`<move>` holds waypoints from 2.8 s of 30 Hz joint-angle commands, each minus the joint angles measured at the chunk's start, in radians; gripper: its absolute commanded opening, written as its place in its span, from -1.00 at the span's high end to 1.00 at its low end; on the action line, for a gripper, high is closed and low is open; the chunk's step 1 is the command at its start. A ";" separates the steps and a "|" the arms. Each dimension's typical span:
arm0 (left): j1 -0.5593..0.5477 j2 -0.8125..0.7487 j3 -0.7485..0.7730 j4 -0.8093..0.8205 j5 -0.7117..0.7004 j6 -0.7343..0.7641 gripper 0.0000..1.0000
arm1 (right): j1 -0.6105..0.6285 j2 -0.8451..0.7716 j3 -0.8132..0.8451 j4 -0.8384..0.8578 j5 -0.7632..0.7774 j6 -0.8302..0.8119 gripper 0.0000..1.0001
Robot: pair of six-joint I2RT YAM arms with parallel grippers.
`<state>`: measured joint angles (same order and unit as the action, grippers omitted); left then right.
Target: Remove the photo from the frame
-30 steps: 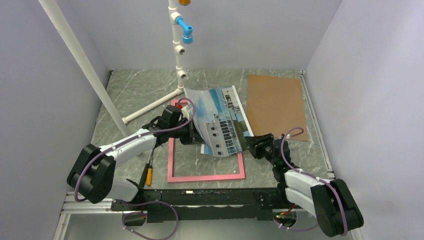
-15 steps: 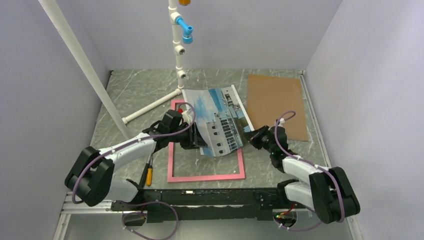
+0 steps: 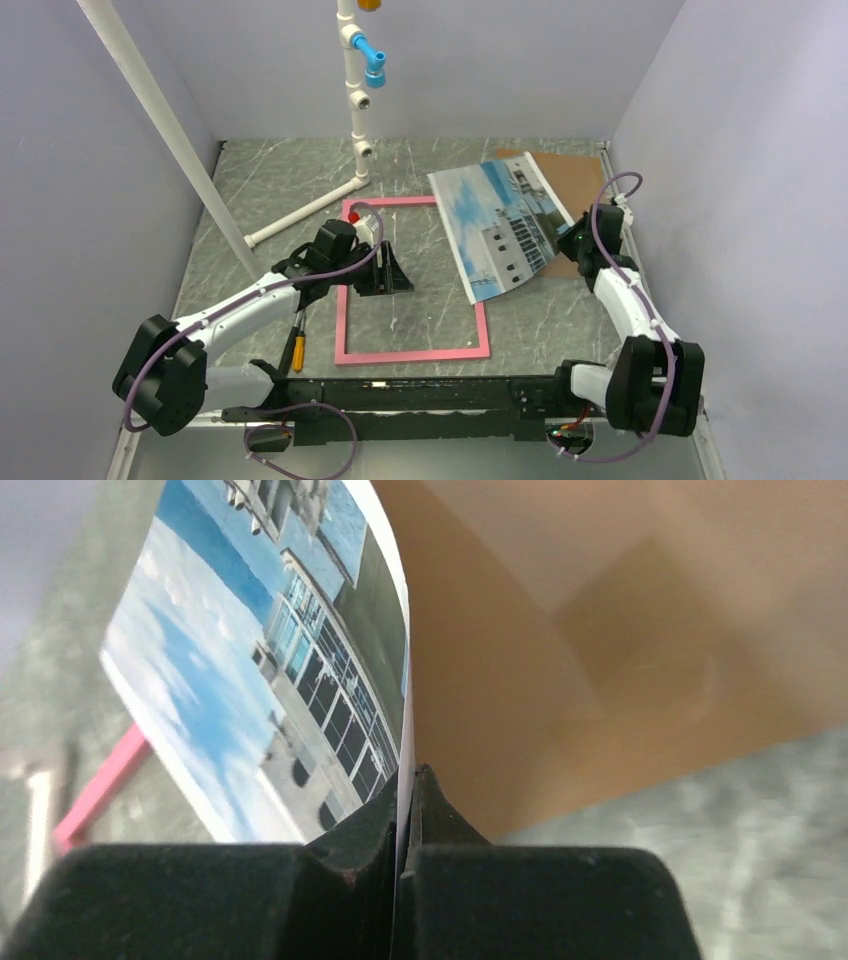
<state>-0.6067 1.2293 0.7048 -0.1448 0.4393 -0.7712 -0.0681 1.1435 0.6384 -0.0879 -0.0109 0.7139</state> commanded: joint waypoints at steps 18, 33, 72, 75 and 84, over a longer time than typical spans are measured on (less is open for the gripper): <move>-0.027 -0.036 0.124 -0.085 0.068 0.107 -0.30 | -0.351 0.290 0.298 -0.210 0.006 -0.457 1.00; -0.027 -0.005 0.119 -0.022 0.124 0.090 -0.31 | -0.373 0.385 0.278 -0.052 0.087 -0.391 1.00; -0.026 -0.032 0.128 -0.024 0.160 0.083 -0.33 | -0.160 0.474 0.445 -0.177 0.264 -0.419 -0.93; -0.026 -0.042 0.108 0.003 0.164 0.065 -0.33 | -0.023 0.481 0.468 -0.153 0.263 -0.441 -0.94; -0.026 -0.118 0.078 -0.044 0.122 0.072 -0.33 | 0.301 0.825 0.833 -0.199 0.483 -0.558 -0.99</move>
<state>-0.6300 1.1587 0.7753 -0.1833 0.5770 -0.7048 0.1684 1.8080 1.2922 -0.2703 0.3248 0.2344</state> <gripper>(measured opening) 0.667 0.994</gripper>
